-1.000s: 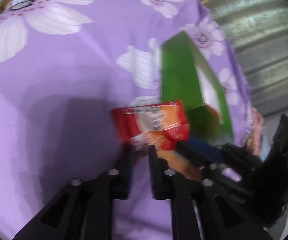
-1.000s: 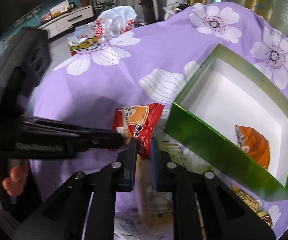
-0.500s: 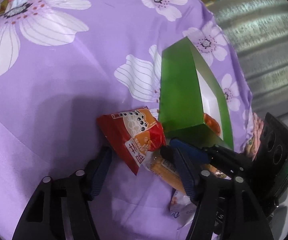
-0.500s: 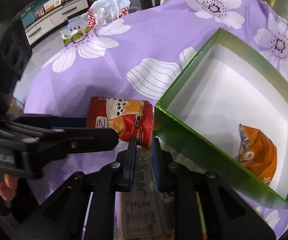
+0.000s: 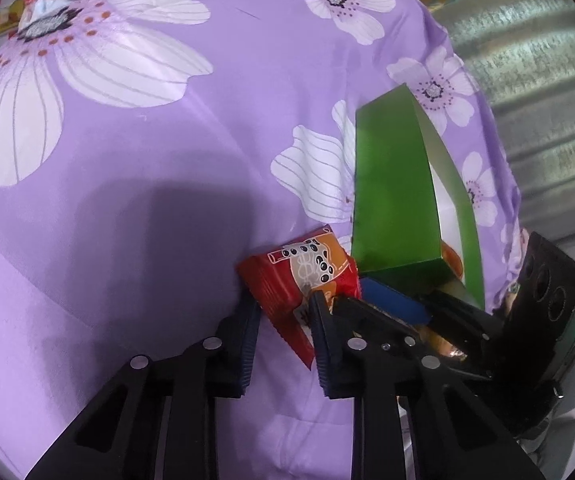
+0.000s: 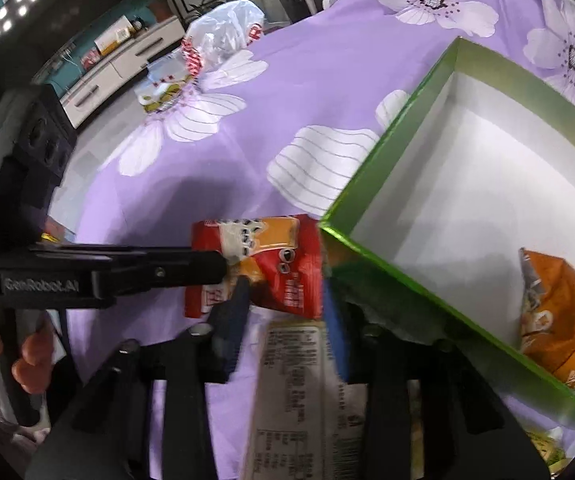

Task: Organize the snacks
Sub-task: 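Lift the red snack bag with the left tool and carry it over the box, then open the left tool to drop the red bag into the box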

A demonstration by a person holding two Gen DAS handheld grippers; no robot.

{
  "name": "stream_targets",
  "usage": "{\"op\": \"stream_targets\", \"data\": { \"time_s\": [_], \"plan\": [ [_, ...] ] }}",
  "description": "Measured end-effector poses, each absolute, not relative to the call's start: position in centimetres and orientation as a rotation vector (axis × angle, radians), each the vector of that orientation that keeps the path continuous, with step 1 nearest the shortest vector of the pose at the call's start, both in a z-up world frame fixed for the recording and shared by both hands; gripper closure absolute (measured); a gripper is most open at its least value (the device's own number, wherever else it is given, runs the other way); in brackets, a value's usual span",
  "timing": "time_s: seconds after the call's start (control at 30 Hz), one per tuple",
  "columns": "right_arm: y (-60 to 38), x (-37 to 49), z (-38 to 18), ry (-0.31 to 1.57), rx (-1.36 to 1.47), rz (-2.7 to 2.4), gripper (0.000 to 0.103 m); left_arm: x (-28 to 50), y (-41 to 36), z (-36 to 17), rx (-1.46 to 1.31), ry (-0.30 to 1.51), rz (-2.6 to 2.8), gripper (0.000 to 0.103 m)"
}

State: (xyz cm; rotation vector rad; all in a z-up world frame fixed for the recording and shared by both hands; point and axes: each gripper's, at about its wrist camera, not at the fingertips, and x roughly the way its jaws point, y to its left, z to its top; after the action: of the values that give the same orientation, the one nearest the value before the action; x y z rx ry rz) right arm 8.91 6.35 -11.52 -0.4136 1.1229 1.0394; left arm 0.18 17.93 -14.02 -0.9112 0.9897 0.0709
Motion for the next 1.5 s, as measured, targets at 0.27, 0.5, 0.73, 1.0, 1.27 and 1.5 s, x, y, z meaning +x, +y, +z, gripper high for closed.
{"op": "stream_targets", "data": {
  "time_s": [0.27, 0.5, 0.73, 1.0, 1.27, 1.5],
  "plan": [
    [5.5, 7.8, -10.4, 1.058, -0.387, 1.018, 0.079, -0.9, 17.3, -12.7, -0.837, 0.967, 0.082, 0.081],
    [3.3, 5.8, -7.9, 0.978, -0.324, 1.032, 0.082, -1.9, 16.1, -9.3, -0.769, 0.906, 0.055, 0.081],
    [0.9, 5.7, -4.6, 0.883, -0.251, 1.002, 0.082, -0.4, 14.4, -5.5, -0.696, 0.856, -0.002, 0.081],
    [-2.8, 8.0, -1.4, 0.802, -0.199, 0.916, 0.082, 4.5, 11.4, -2.6, -0.619, 0.841, -0.087, 0.081],
    [-6.4, 11.8, -1.5, 0.809, -0.158, 0.815, 0.082, 10.6, 7.9, -3.4, -0.571, 0.903, -0.143, 0.081],
    [-8.0, 14.9, -4.3, 0.856, -0.135, 0.703, 0.072, 14.4, 6.1, -5.5, -0.566, 0.982, -0.143, 0.077]
  ]
}}
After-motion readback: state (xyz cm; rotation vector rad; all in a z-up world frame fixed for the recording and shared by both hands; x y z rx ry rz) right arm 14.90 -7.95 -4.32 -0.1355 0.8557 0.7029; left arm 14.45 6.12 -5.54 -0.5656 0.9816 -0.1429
